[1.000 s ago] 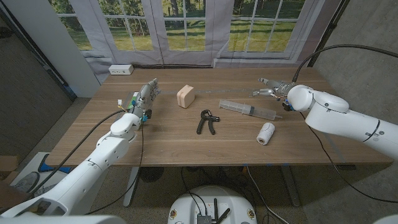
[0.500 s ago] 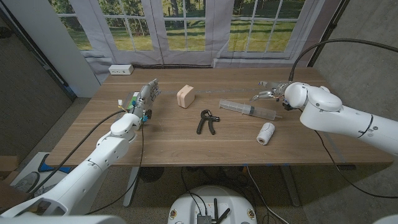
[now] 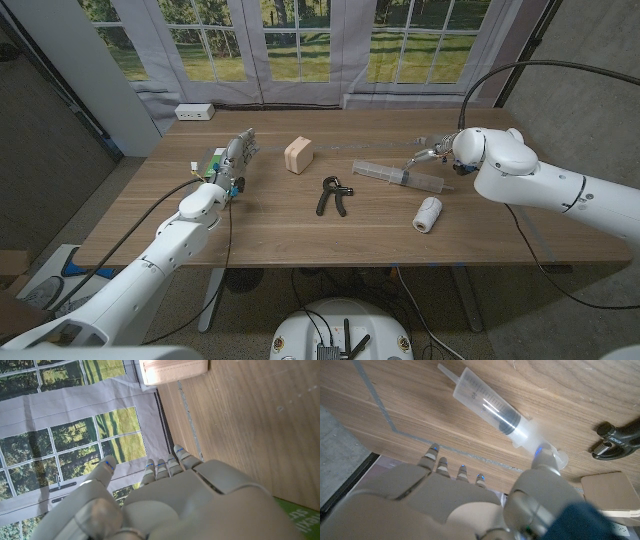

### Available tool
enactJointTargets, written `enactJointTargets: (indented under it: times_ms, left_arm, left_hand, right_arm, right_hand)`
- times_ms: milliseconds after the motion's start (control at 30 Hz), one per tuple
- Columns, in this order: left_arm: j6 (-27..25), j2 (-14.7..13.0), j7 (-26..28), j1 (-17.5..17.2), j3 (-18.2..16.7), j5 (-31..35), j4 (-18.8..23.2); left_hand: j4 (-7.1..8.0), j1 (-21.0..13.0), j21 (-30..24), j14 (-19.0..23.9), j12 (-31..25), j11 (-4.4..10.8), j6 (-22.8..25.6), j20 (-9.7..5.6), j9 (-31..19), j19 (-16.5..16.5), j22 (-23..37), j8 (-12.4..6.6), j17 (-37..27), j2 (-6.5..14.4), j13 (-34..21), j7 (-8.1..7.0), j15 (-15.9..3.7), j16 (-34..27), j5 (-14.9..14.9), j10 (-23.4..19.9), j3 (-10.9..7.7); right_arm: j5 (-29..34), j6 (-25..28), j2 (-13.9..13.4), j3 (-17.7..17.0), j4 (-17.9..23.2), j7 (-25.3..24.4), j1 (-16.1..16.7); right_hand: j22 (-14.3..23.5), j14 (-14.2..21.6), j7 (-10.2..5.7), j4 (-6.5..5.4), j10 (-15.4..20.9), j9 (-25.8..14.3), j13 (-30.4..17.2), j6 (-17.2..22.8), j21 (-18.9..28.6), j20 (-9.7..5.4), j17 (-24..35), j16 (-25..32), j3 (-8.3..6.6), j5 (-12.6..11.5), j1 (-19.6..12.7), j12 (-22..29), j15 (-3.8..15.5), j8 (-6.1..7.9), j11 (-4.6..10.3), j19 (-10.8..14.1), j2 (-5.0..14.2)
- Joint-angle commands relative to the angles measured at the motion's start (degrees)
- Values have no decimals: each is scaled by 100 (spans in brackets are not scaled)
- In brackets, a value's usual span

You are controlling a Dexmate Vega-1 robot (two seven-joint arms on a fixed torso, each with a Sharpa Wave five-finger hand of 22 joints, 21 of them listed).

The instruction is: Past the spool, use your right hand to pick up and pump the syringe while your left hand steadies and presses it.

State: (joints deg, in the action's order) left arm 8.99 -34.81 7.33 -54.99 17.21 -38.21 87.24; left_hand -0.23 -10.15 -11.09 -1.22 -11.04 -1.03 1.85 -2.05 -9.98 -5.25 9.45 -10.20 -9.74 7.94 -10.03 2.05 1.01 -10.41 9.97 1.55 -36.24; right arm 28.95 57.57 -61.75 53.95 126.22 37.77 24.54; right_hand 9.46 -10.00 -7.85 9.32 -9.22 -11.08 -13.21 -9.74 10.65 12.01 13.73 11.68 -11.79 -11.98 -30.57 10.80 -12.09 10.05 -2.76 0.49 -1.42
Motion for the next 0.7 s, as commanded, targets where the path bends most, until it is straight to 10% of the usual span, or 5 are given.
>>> enactJointTargets:
  times_ms: [33,700]
  left_arm:
    - [-50,-10,98,-89,-24,-18,89]
    - [-42,-22,152,-242,-71,-73,181]
  left_hand:
    - [13,53,-18,32,-31,-12,67,-147,-9,-46,28,-37,-14,205,-7,3,-13,-19,34,-58,-44]
    - [34,103,-25,151,-37,-18,108,-112,-11,-111,28,-42,-14,198,-10,23,42,-32,35,-126,-89]
  right_arm:
    - [533,-106,282,407,-414,871,-434]
    - [1439,-30,707,589,-804,1473,-345]
  right_hand:
    - [31,-233,21,-27,-98,-6,-26,-799,-30,21,15,-3,-14,-14,16,1,-40,-20,-19,-62,0]
    - [39,23,24,-41,6,-3,-41,-994,12,1,28,131,-49,16,19,125,-13,56,-28,-62,-16]
